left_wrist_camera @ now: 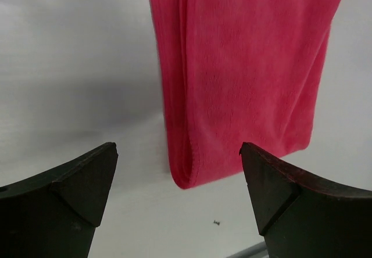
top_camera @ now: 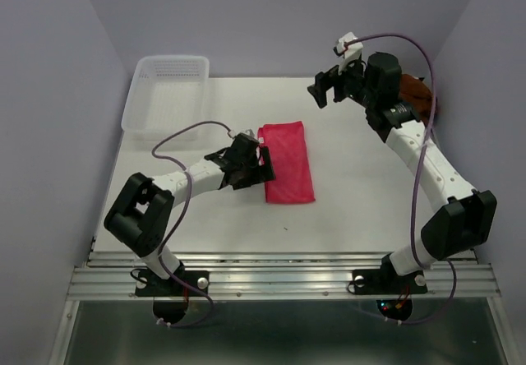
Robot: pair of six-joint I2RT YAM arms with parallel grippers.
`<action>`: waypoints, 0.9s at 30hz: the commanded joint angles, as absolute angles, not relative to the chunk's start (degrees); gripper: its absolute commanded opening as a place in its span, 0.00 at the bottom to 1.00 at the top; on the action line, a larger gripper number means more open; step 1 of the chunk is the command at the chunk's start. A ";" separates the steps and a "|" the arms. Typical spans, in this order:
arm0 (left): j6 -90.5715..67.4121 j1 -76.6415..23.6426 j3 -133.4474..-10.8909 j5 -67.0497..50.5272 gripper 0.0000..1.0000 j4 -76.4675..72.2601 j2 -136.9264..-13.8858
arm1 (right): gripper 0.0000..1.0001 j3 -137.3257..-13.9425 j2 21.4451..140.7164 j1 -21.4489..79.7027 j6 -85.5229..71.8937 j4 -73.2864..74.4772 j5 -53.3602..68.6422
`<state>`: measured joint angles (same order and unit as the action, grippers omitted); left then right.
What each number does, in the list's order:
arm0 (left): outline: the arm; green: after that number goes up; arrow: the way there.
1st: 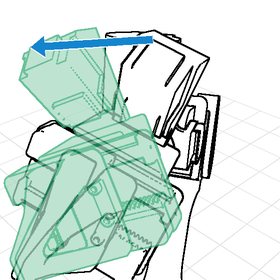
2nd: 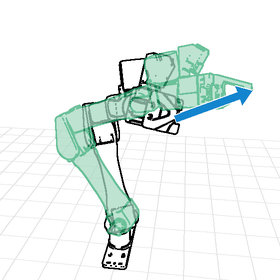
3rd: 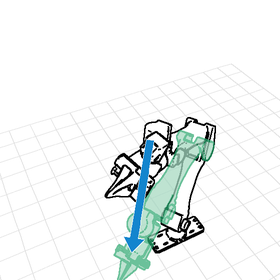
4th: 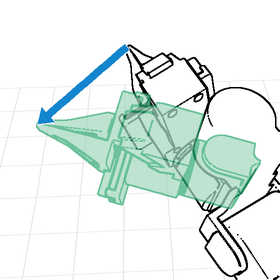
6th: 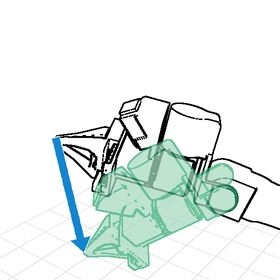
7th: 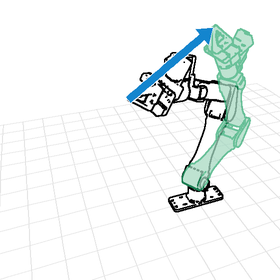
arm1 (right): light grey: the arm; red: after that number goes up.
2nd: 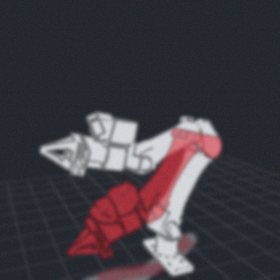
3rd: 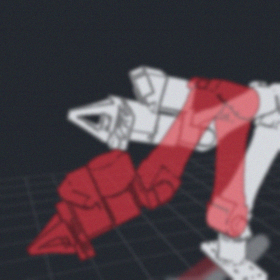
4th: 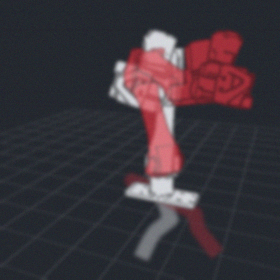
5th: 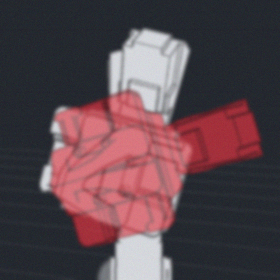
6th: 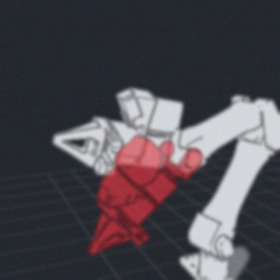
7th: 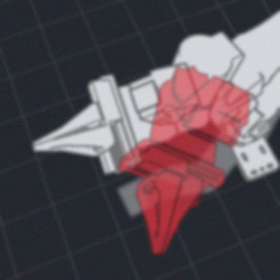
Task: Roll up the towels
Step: Fold the towel, then roll the towel
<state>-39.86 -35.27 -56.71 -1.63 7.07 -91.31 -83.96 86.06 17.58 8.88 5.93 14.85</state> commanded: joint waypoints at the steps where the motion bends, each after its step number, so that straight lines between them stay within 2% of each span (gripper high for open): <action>1: -49.37 -40.50 -53.01 -6.15 0.99 1.32 -91.66 | 1.00 -87.98 89.03 17.31 30.01 17.96 35.14; 4: -53.77 -41.92 -51.51 -6.59 0.98 0.44 -94.21 | 1.00 -85.97 90.35 17.31 38.02 23.89 38.93; 8: -58.44 -42.10 -48.35 -5.28 0.91 -2.19 -95.27 | 1.00 -79.73 90.27 17.84 43.49 27.59 37.71; 11: -60.55 -42.10 -47.11 -4.66 0.68 -2.46 -95.10 | 1.00 -73.94 89.39 20.03 48.33 27.68 35.34; 14: -61.26 -42.10 -45.70 -4.13 0.53 -2.12 -94.66 | 1.00 -67.62 87.90 21.27 52.82 26.38 33.23; 15: -60.91 -42.10 -45.88 -3.87 0.43 -1.76 -94.75 | 1.00 -66.02 87.54 22.75 54.39 25.76 32.79; 17: -60.56 -42.10 -46.23 -4.04 0.31 -0.71 -94.83 | 1.00 -63.03 86.49 24.60 55.45 23.66 31.21; 18: -60.56 -42.10 -46.67 -3.52 0.10 -0.09 -94.92 | 1.00 -60.06 86.14 26.78 57.81 22.95 28.85; 19: -60.99 -42.10 -47.10 -2.82 0.02 1.57 -94.83 | 1.00 -58.55 85.87 28.11 58.79 22.24 27.26; 23: -62.31 -42.01 -46.94 -1.50 0.00 4.48 -93.52 | 1.00 -52.30 84.46 33.39 62.93 19.08 19.52; 27: -62.75 -42.01 -46.05 -2.28 0.00 3.16 -92.02 | 1.00 -50.98 84.64 35.41 62.49 18.98 22.40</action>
<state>-62.06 -41.91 -46.89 -3.88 -0.32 -94.54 -51.16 86.63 33.98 59.64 23.27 23.46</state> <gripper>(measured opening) 0.036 0.998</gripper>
